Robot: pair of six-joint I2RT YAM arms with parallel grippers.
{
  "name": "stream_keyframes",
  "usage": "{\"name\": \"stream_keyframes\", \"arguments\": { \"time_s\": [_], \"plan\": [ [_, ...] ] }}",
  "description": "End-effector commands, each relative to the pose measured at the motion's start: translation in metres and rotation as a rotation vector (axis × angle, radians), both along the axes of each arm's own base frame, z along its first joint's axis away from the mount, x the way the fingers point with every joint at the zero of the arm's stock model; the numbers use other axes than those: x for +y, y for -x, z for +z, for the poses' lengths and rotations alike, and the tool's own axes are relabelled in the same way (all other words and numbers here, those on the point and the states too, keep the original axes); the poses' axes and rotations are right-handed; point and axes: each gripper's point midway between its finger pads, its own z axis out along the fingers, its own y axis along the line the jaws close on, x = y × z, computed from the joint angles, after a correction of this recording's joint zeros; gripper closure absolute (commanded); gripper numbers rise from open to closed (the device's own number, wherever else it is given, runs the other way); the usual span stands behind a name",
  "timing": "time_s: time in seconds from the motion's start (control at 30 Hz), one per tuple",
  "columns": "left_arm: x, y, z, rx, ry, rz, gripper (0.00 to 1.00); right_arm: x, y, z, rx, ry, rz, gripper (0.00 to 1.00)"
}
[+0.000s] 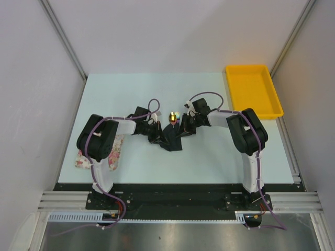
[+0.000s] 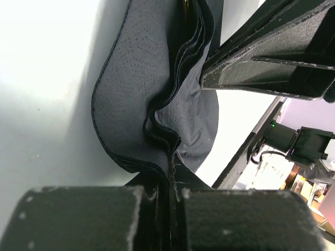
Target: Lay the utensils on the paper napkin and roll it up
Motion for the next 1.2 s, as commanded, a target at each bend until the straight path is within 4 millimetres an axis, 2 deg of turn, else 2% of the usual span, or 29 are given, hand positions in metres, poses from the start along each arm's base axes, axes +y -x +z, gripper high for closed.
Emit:
{"name": "stream_keyframes", "arguments": {
  "time_s": [0.0,0.2,0.4,0.6,0.7,0.9,1.07,1.17],
  "plan": [
    [0.007,-0.002,0.001,-0.033,-0.044,-0.008,1.00,0.003,0.002,0.024,-0.044,-0.031,0.031,0.91],
    [0.011,-0.002,0.000,-0.030,-0.057,-0.016,1.00,0.002,0.007,0.025,-0.038,-0.042,0.039,0.91],
    [0.013,-0.003,0.000,-0.038,-0.063,-0.018,1.00,0.011,0.009,0.030,-0.041,-0.071,0.049,0.90],
    [0.013,-0.004,0.000,-0.040,-0.061,-0.020,1.00,0.019,0.009,0.026,-0.044,-0.079,0.054,0.90],
    [0.013,-0.005,-0.001,-0.042,-0.058,-0.022,1.00,0.022,0.007,0.018,-0.046,-0.066,0.053,0.91],
    [0.009,-0.007,0.006,-0.055,-0.032,-0.029,1.00,0.014,0.005,-0.013,-0.008,0.017,0.032,0.92],
    [-0.004,-0.007,0.029,-0.078,0.089,-0.040,0.91,0.008,0.013,-0.039,0.042,0.073,0.023,0.94],
    [-0.015,-0.004,0.046,-0.084,0.169,-0.065,0.85,0.006,0.016,-0.045,0.061,0.079,0.018,0.95]
  ]
}}
